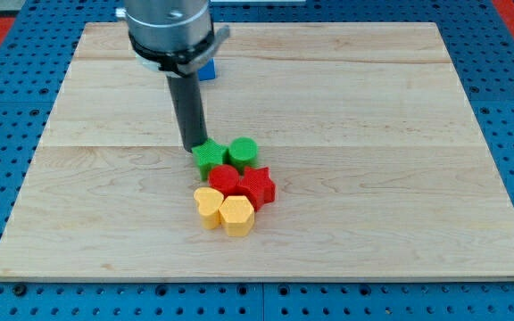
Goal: Push the blue triangle parallel to the green star
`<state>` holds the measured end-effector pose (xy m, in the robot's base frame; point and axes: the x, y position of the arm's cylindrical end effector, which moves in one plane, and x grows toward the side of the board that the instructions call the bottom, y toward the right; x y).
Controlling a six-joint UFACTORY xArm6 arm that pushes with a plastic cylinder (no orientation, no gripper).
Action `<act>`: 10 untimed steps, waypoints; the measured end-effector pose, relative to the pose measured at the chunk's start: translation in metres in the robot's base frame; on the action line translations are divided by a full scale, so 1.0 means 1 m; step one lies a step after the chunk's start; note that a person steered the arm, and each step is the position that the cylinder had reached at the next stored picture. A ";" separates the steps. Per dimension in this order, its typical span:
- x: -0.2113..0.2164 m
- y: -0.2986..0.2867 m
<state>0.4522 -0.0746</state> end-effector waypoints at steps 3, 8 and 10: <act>-0.088 -0.054; -0.189 -0.040; -0.126 -0.026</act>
<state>0.3266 -0.1003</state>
